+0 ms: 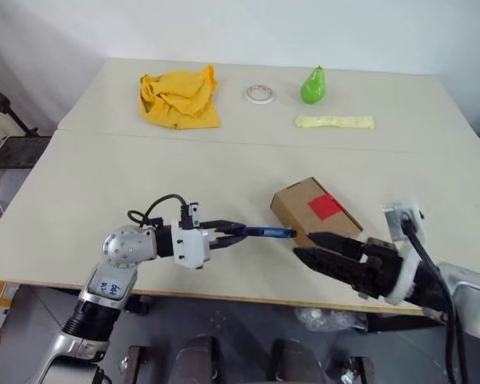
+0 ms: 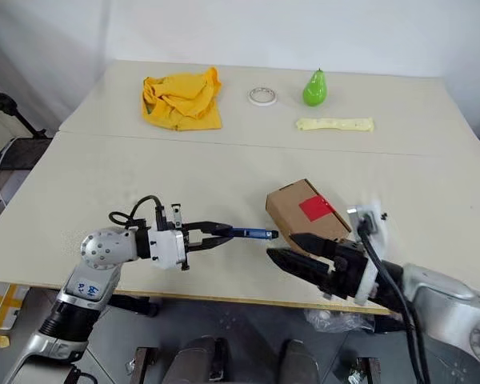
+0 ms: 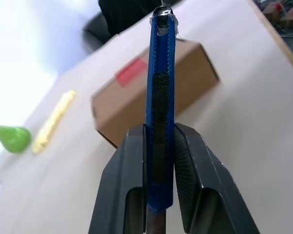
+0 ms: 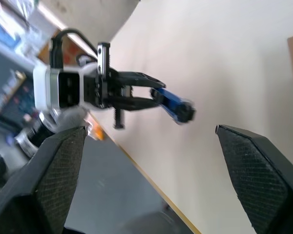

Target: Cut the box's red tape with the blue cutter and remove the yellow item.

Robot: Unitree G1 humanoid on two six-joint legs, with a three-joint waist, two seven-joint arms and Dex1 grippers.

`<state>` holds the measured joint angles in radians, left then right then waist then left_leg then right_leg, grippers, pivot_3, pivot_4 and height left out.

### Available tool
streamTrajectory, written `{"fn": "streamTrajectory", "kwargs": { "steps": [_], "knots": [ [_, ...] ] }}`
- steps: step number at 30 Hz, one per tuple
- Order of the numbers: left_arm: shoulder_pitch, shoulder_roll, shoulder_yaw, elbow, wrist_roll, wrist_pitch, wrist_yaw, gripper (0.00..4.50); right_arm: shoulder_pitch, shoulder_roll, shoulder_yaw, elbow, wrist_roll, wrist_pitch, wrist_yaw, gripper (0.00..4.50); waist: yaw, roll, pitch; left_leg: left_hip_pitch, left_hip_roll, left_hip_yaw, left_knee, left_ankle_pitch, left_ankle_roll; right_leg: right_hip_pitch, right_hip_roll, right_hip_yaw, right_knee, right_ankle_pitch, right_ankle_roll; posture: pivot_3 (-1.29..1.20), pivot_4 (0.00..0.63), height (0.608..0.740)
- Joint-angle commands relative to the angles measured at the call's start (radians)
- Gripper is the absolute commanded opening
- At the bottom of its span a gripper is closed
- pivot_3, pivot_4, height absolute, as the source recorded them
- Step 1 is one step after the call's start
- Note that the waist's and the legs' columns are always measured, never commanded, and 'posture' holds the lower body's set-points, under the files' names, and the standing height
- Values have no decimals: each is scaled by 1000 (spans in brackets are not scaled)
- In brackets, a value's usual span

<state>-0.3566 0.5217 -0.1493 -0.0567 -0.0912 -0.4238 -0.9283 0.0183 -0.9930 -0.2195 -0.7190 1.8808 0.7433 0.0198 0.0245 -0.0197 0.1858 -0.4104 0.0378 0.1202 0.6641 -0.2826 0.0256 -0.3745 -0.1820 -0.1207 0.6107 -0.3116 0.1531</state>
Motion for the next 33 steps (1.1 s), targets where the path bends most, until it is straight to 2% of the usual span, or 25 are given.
{"fn": "streamTrajectory", "kwargs": {
  "steps": [1,4,8,15,30,33],
  "knots": [
    [-14,1,-22,-15,5,4,1,461,-63,11,70,9,64,-28,-108,4457,-1,0,0,-1,0,0,0,0,0,0,0,0,0,0,0,0,150,740],
    [-30,-10,-26,-16,11,14,19,461,-131,35,150,43,58,-24,-184,4457,-2,0,0,-2,-1,2,1,0,1,-1,0,-1,-1,1,1,0,150,740],
    [-39,-15,-39,-16,21,11,20,461,-182,30,204,76,17,30,-176,4457,-1,0,0,-2,0,2,1,-1,1,-1,0,-1,-1,1,1,0,150,740],
    [-39,-16,-51,-22,31,6,27,461,-236,51,229,128,-26,70,-148,2141,-1,0,0,-3,0,1,1,-1,1,-2,0,-1,-2,1,1,0,150,740],
    [-27,-11,-62,-34,39,8,31,461,-261,97,225,169,-62,112,-109,2141,-1,0,0,-4,0,1,1,-1,2,-2,0,-1,-2,1,1,0,150,740],
    [-24,-9,-62,-34,40,5,29,461,-258,104,224,171,-73,113,-104,1547,-1,0,0,-4,1,1,1,-1,2,-2,0,-1,-2,1,1,0,150,740]
  ]
}}
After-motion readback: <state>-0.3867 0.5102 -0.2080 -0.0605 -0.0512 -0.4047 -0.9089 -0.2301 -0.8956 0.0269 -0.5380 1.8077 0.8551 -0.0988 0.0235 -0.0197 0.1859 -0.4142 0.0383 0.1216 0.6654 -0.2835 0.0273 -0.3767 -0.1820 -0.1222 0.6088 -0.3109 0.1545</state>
